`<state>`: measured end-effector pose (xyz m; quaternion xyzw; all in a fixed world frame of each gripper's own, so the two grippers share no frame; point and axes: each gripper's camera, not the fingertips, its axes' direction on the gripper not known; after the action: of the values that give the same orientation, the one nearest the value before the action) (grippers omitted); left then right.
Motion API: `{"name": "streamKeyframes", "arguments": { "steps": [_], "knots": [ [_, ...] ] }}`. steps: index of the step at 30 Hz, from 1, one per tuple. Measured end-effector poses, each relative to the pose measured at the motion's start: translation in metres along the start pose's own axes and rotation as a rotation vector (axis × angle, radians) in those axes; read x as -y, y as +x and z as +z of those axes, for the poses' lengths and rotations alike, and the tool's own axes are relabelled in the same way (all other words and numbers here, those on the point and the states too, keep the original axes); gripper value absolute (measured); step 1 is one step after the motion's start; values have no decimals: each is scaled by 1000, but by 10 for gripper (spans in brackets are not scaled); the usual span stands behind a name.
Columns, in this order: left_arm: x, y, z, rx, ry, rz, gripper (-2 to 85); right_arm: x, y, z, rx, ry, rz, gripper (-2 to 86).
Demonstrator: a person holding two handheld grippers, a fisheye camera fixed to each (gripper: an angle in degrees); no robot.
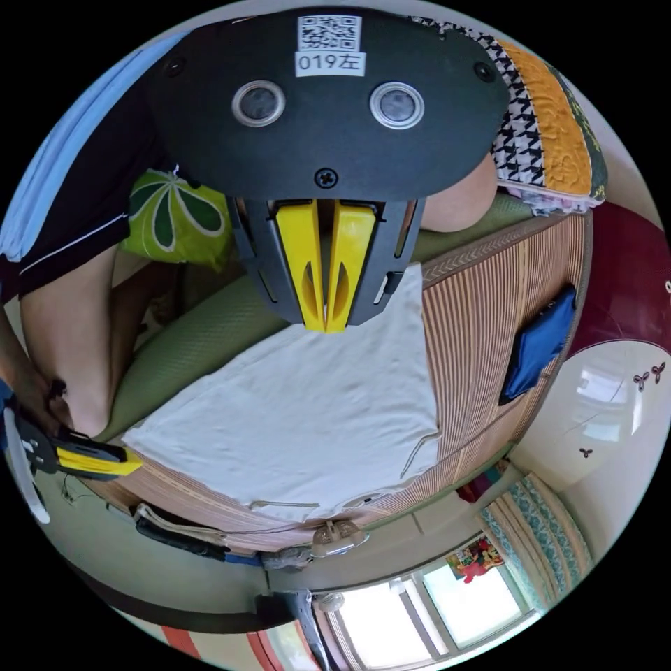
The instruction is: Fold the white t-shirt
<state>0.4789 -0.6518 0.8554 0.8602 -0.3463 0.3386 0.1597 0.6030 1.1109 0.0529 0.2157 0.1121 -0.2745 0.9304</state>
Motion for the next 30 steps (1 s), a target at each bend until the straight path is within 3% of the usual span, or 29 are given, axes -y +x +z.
{"name": "streamKeyframes", "arguments": {
  "steps": [7, 12, 16, 24, 30],
  "knots": [
    [-23, -8, -17, -159, 10, -60, 9, -6, 23, -14, -49, 7, 22, -10],
    [-30, 20, -26, -108, -39, 58, 9, -11, 66, -28, -3, -4, 111, -10],
    [-38, 18, -34, -66, -53, 0, 9, -8, 94, -26, 4, -81, 172, -10],
    [-66, 0, -59, -135, -14, -77, 12, -29, 130, -77, 66, 173, 152, -7],
    [-75, 12, -45, -53, -160, -9, 12, -19, 158, -69, 112, 91, 155, 2]
  ]
}}
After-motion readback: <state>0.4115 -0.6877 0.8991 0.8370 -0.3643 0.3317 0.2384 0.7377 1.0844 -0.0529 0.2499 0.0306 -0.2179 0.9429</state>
